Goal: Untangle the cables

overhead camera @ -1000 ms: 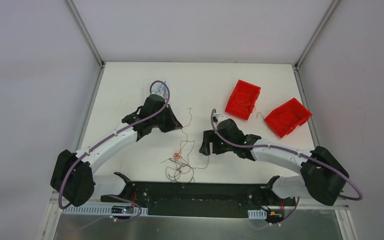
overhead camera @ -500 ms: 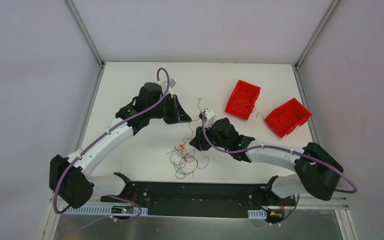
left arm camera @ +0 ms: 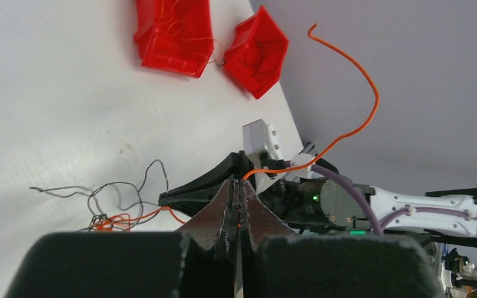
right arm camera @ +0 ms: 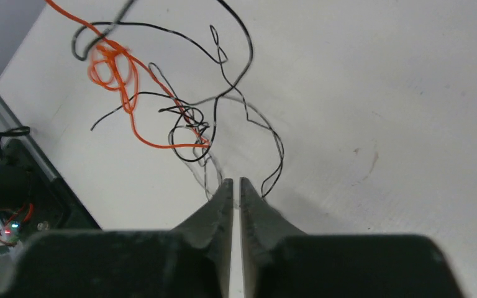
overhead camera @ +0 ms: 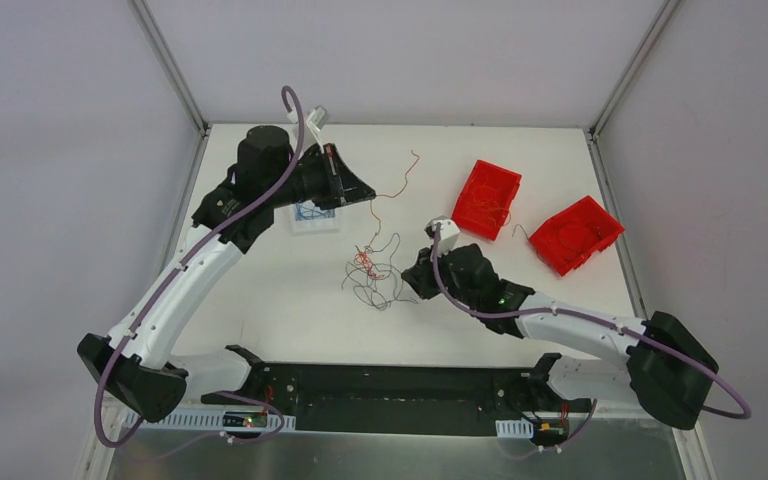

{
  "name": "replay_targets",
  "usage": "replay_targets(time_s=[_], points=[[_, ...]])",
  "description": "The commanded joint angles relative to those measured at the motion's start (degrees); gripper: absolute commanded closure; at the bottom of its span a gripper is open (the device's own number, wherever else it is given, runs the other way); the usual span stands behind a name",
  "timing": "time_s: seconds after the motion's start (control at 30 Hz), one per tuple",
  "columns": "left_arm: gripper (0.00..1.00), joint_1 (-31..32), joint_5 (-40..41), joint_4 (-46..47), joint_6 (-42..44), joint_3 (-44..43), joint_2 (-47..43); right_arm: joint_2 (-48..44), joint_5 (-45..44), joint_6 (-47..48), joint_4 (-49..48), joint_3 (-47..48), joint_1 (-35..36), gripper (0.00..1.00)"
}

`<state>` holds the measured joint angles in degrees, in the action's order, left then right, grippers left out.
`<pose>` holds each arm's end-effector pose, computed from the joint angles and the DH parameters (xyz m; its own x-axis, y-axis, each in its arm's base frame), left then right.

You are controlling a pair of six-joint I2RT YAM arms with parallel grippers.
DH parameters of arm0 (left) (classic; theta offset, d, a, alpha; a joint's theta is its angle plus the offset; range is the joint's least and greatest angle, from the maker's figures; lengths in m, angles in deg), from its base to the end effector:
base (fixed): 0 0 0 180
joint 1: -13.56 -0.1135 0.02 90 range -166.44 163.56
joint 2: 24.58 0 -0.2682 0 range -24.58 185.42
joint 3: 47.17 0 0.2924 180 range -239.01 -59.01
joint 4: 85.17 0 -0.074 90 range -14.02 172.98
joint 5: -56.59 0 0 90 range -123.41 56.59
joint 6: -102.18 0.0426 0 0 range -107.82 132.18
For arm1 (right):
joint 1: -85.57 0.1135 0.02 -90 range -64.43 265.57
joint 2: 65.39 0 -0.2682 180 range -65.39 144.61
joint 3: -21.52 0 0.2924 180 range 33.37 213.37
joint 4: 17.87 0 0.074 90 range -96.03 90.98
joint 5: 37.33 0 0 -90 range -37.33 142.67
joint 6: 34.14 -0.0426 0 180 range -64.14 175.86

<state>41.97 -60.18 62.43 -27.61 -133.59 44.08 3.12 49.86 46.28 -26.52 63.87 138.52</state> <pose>0.2629 -0.1640 0.4242 -0.6880 -0.2775 -0.6706 0.4787 0.5211 -0.7067 0.1796 0.2345 0.1991 -0.3067 -0.1304 -0.9428 -0.7281 0.6702 0.1442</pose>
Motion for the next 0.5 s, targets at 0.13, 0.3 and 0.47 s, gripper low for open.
replay_targets(time_s=[0.13, 0.3, 0.47], points=[[1.0, -0.19, -6.95, -0.1, -2.14, -12.63, 3.88, -6.26, -1.87, -1.95, 5.08, 4.41, -1.24, 0.28], [1.0, 0.03, -8.43, 0.07, -3.91, -14.18, 4.73, -4.46, -0.2, -8.71, 6.51, 9.58, -3.48, 0.26], [1.0, 0.03, -8.64, 0.34, -5.2, -14.65, 4.05, -0.66, -0.72, -8.91, 4.01, 11.59, -3.47, 0.12]])
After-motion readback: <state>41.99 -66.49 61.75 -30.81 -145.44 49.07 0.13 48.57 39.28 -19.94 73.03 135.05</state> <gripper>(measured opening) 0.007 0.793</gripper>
